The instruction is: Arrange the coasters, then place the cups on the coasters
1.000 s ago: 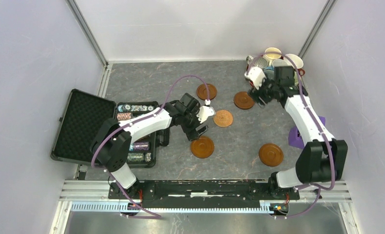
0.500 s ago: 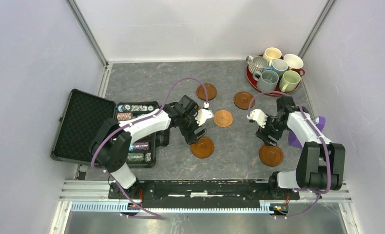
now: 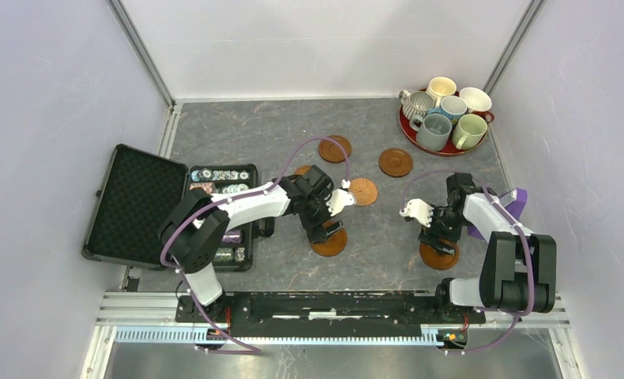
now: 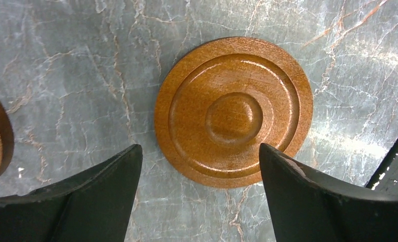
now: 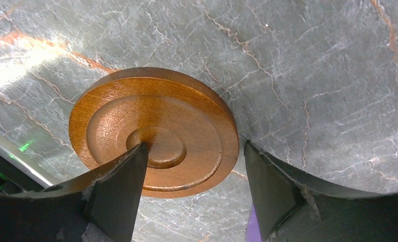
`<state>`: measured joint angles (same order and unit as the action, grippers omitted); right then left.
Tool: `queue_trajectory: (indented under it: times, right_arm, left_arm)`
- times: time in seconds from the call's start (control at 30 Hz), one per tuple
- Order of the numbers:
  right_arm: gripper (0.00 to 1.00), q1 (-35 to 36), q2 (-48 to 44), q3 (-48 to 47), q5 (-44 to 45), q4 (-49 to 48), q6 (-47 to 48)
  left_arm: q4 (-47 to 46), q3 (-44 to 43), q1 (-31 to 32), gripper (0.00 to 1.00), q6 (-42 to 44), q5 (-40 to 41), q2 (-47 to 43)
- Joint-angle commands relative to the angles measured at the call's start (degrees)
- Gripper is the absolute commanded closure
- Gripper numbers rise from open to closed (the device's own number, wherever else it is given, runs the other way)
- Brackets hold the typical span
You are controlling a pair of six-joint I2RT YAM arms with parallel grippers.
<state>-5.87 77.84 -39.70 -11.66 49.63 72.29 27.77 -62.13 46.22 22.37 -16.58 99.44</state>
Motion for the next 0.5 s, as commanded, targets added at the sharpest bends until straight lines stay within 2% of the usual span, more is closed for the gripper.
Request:
queue_trajectory:
  times: [0.0, 0.3, 0.47]
  right_arm:
    - [0.25, -0.28, 0.65, 1.63, -0.09, -7.5, -0.59]
    - [0.4, 0.53, 5.26, -3.51, -9.65, -11.65, -5.92]
    - [0.43, 2.97, 7.55, -4.11, -10.51, -15.82, -9.14]
  left_arm:
    - [-3.21, -0.36, 1.34, 0.11, -0.35, 0.57, 1.52]
    - [-6.09, -0.63, 4.5, 0.21, -2.39, 2.32, 3.65]
    - [-6.08, -0.8, 4.55, 0.23, -2.79, 1.77, 4.18]
